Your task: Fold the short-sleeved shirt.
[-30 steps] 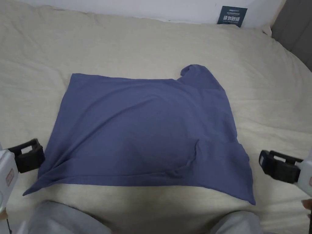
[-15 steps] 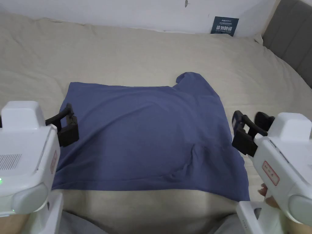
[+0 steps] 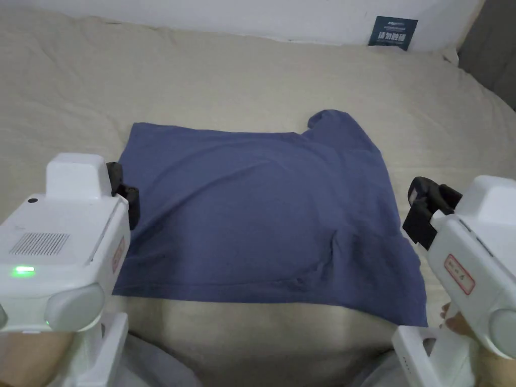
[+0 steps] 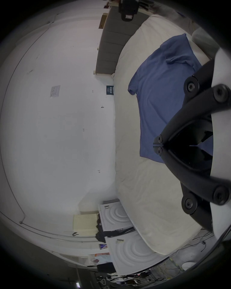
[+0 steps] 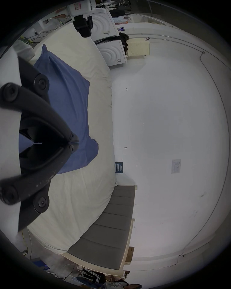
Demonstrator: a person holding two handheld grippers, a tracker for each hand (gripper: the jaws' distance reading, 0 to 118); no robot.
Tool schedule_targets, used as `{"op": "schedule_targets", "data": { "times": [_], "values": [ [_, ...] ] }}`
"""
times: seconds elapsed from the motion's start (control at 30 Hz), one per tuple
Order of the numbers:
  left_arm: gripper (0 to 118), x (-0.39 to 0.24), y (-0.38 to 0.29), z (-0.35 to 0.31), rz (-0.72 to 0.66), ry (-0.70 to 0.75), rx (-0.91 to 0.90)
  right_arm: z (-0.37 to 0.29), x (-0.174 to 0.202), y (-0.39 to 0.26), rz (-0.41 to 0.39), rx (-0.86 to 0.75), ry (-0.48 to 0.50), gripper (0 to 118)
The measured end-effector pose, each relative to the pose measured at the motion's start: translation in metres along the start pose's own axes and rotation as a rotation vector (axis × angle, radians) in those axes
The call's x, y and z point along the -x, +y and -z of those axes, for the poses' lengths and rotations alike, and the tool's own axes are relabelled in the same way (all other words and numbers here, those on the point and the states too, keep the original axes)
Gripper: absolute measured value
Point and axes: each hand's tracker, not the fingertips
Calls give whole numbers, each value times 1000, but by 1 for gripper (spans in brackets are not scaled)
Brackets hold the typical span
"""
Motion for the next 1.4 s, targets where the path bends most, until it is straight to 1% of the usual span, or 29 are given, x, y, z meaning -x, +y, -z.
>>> {"op": "schedule_targets", "data": {
  "times": [0.07, 0.1, 0.13, 0.17, 0.27, 0.3, 0.33, 0.37, 0.4, 0.47, 0.53, 0.6, 0.67, 0.7, 0.73, 0.77, 0.83, 0.87, 0.9, 0.93, 1.0, 1.13, 1.2, 1.23, 1.27, 1.3, 1.33, 1.37, 1.4],
  "values": [
    [0, 8, 2, 5, -7, 10, 40, 1, 0, -1, -14, 9, 1, 1],
    [0, 15, 2, 9, -13, 32, 87, -1, 0, -1, -18, 10, 2, 1],
    [5, 23, 1, 13, -32, 60, 126, 0, -1, -1, -22, 13, 3, 1],
    [14, 31, 2, 18, -63, 96, 161, 0, -2, -3, -23, 18, 4, 1],
    [75, 60, -8, 33, -148, 116, 336, 4, -7, -10, 3, 47, 7, 1],
    [98, 68, -13, 38, -171, 125, 380, 6, -8, -12, 9, 56, 6, 1],
    [109, 74, -21, 43, -162, 128, 438, 7, -8, -15, 16, 65, 0, 1],
    [116, 79, -28, 46, -151, 131, 490, 7, -9, -15, 23, 75, -2, 1],
    [118, 84, -37, 49, -130, 132, 550, 8, -10, -17, 31, 89, -1, 1],
    [118, 89, -55, 52, -98, 112, 615, 10, -10, -20, 28, 123, -7, 1],
    [118, 95, -76, 53, -112, 69, 625, 11, -11, -22, 13, 139, -15, 1],
    [118, 94, -92, 55, -108, 81, 677, 12, -13, -23, 8, 154, -28, 1],
    [118, 93, -106, 58, -108, 61, 725, 10, -11, -21, 12, 165, -32, 1],
    [113, 90, -111, 59, -106, 44, 744, 11, -12, -22, 15, 172, -35, 1],
    [106, 88, -115, 61, -96, 23, 767, 13, -13, -22, 20, 178, -39, 1],
    [93, 86, -117, 64, -89, 12, 784, 16, -17, -23, 26, 186, -36, 1],
    [43, 83, -122, 72, -94, 29, 805, 18, -18, -23, 35, 196, -36, 1],
    [22, 83, -125, 75, -104, 38, 809, 18, -18, -23, 35, 198, -39, 1],
    [9, 83, -127, 78, -130, 40, 812, 16, -14, -23, 31, 199, -42, 1],
    [3, 84, -127, 80, -181, 29, 815, 16, -14, -22, 28, 200, -46, 1],
    [2, 88, -124, 79, -281, 14, 819, 16, -14, -23, 21, 206, -51, 1],
    [1, 93, -108, 68, -299, 11, 764, 20, -16, -28, -6, 262, -56, 1],
    [1, 96, -96, 61, -309, 5, 720, 22, -21, -30, -16, 322, -63, 2],
    [1, 98, -89, 57, -324, -1, 694, 24, -25, -31, -12, 370, -57, 4],
    [1, 98, -83, 54, -333, -4, 673, 28, -31, -33, -6, 424, -45, 15],
    [1, 98, -78, 51, -335, -7, 651, 36, -44, -39, -2, 491, -26, 43],
    [1, 97, -73, 48, -334, -10, 635, 41, -51, -44, 11, 543, -18, 69],
    [1, 96, -70, 48, -327, -9, 633, 45, -56, -49, 9, 594, -17, 87],
    [1, 93, -66, 47, -317, -8, 616, 49, -61, -57, -4, 642, -16, 101]
  ]
}}
